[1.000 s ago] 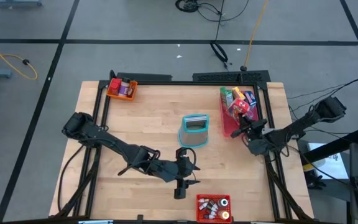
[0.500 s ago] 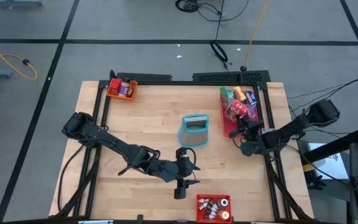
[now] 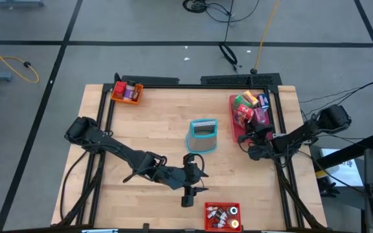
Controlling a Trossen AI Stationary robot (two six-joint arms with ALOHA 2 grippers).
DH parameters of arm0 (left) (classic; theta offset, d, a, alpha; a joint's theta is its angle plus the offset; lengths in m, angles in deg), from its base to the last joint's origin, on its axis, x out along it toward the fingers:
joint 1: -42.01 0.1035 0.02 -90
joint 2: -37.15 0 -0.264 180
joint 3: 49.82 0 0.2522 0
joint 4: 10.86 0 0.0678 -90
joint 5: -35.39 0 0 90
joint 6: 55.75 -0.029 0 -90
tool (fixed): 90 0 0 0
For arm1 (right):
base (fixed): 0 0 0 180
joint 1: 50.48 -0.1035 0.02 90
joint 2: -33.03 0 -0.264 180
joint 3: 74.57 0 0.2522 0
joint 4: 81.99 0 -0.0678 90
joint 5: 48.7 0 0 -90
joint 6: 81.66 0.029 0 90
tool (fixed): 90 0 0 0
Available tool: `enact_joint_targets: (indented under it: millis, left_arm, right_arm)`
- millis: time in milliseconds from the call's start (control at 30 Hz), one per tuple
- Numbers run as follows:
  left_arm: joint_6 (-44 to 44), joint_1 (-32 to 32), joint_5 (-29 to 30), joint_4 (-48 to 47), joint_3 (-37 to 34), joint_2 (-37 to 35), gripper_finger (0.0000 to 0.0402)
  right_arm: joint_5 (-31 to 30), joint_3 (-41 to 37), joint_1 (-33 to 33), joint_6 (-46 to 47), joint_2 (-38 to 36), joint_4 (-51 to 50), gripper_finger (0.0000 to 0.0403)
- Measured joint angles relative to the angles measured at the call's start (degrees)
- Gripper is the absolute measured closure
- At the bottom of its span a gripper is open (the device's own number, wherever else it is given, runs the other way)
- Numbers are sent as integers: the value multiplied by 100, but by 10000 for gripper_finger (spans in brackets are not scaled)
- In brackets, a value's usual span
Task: Pick & Place Kitchen Items
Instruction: Put the red cereal box into the pink bin
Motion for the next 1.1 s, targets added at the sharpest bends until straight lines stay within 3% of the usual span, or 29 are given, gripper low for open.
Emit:
enact_joint_targets:
  millis: [333, 567, 700, 933, 1100]
  left_arm:
    - [-4, 0, 0, 0, 0, 0, 183]
    - [0, 0, 0, 0, 0, 0, 183]
    - [-2, 0, 0, 0, 0, 0, 183]
    - [4, 0, -2, 0, 0, 0, 183]
    - [2, 0, -2, -2, 0, 0, 183]
  right_arm:
    - [38, 4, -1, -389, 2, 254, 262]
    - [371, 4, -24, -2248, -186, 1469, 216]
    - [473, 9, -24, -3130, -430, 1883, 204]
    - [789, 9, -50, -3302, -749, 1867, 202]
    - [566, 9, -266, -3910, -962, 2040, 207]
